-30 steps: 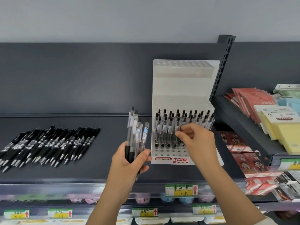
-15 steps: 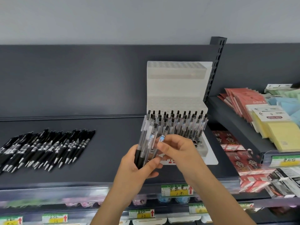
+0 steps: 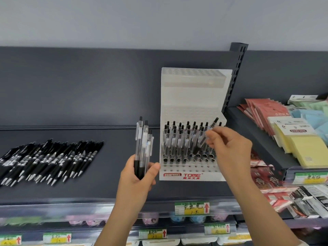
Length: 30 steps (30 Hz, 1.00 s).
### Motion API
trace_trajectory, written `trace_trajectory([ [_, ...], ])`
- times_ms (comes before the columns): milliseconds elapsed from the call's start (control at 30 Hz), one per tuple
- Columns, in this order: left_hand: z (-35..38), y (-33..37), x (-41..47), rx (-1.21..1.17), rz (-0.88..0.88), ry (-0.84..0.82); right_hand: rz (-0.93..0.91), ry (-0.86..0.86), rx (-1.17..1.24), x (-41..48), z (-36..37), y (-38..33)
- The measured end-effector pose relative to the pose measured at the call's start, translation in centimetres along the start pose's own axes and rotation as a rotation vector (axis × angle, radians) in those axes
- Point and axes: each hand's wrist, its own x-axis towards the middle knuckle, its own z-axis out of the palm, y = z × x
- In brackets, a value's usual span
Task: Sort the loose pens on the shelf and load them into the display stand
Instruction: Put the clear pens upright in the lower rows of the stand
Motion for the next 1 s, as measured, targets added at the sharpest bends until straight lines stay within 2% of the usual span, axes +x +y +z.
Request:
trace_trajectory([
  [200,0.1,0.1,0.0,0.004,0.025,-0.003,-0.019,-0.163,-0.209,-0.4,1.7,1.5],
  [500,0.5,0.7,-0.3,-0.091,-0.021,-0.046,-0.007,-0.236,-0.32,-0.1,2.2,2.0],
  [633,0.8,0.9,-0.5,-0.139,-0.04,-0.063,0.033,-0.195,-0.296,-0.5,1.8,2.0],
  [733,1.0,1.2,-0.6,-0.159,-0.044,-0.085,0.052,-0.169,-0.191,-1.8,1.1,0.8],
  [900,2.0,1.3,-1.0,-0.166,-0.071,-0.178,0.13,-0.557,0.146,-4.3,1.8,-1.6],
  [1000,2.4,1.4,-1.2,-0.198,-0.075,-0.202,0.288,-0.632,0.415,-4.8,1.8,-1.7],
])
